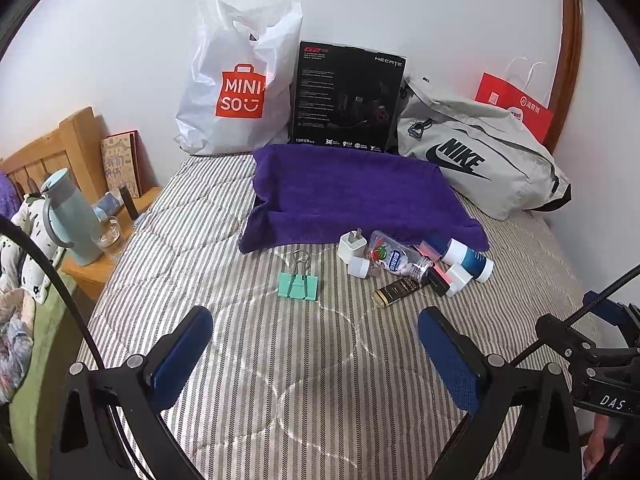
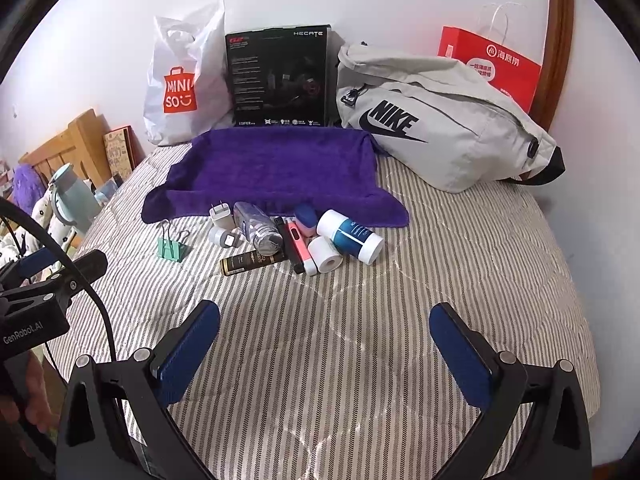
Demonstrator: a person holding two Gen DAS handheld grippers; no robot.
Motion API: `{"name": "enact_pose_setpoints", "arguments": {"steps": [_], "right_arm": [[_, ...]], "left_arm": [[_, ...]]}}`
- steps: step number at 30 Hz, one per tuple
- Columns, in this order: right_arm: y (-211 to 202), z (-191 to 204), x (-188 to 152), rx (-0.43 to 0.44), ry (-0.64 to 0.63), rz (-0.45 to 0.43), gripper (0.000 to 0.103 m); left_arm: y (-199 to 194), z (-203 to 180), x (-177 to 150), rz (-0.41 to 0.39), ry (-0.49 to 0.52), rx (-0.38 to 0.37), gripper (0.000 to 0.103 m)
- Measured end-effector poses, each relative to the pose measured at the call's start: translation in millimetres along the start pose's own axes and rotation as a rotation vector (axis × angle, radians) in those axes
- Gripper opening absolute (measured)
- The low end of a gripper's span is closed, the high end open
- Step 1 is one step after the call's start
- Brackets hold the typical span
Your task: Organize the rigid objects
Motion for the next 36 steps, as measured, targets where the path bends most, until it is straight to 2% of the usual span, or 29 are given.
{"name": "enact_pose_setpoints", "arguments": {"steps": [36], "right_arm": [[-1.7,-0.7,-2.1,-0.003,0.001,0.003,0.103]], "left_arm": [[-3.8,-5.5,4.1,0.001,0.009,0.016,0.103]]}}
Point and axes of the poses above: each gripper's, at about its wrist camera, not at the fingertips, and y roughly the way its jaws point, z to its left, x to its top, the point moved 3 cm from there along y, roughly the way its jaws point, and after that the axes turned 1 degree about -x, right-handed, at the moved point
